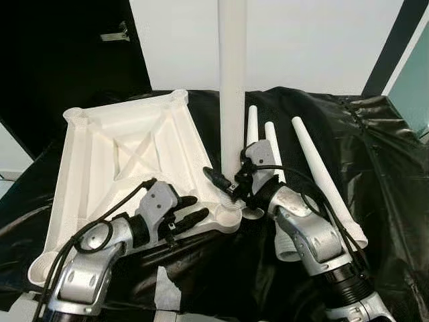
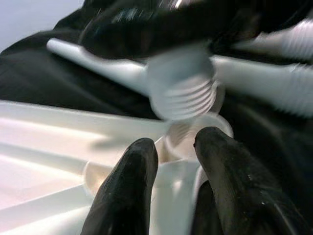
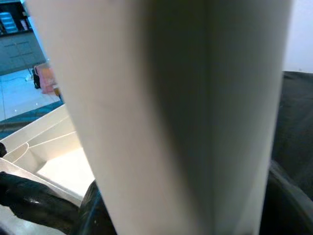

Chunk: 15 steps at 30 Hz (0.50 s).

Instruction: Building children table

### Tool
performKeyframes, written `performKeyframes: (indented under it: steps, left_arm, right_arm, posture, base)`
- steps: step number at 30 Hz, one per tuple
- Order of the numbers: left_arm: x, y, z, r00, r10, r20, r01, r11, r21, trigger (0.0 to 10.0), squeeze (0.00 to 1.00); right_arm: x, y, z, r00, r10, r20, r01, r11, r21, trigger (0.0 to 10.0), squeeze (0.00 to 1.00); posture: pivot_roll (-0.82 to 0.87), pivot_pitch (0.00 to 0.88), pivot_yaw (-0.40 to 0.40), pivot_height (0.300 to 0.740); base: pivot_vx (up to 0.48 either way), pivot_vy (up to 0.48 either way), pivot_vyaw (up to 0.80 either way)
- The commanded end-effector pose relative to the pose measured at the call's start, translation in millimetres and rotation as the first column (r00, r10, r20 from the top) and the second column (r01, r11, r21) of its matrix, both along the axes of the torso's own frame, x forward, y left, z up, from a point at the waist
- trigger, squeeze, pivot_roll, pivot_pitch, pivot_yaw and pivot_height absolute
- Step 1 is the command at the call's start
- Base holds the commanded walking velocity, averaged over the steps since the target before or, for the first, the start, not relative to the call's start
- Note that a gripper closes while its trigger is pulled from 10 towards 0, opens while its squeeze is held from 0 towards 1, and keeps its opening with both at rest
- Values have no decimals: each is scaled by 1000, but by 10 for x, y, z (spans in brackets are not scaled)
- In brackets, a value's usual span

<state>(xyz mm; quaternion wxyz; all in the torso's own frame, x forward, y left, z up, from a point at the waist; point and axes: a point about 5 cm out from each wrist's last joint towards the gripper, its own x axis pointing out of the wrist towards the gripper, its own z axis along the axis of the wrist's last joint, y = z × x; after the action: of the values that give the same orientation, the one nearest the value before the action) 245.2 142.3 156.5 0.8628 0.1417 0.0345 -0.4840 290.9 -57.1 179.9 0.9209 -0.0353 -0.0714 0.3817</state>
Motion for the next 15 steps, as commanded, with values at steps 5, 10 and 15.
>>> performKeyframes:
  steps: [5,10,15]
  left_arm:
    - [10,48,-14,983,183,28,-181,982,-58,10000,0]
    - [-10,26,-28,980,200,24,-198,978,-72,10000,0]
    - [-42,23,-32,978,209,6,-207,974,-88,10000,0]
  right_arm:
    - [-21,36,-48,1000,-5,3,5,1000,29,10000,0]
    - [-23,51,-91,1000,-10,-10,10,999,41,10000,0]
    - [-22,47,-105,1000,-21,-15,22,998,51,10000,0]
  posture:
    - [45,0,-4,740]
    - [53,0,-6,740]
    - [58,0,-7,740]
  base:
    - [0,0,0]
    - [0,0,0]
    - [0,0,0]
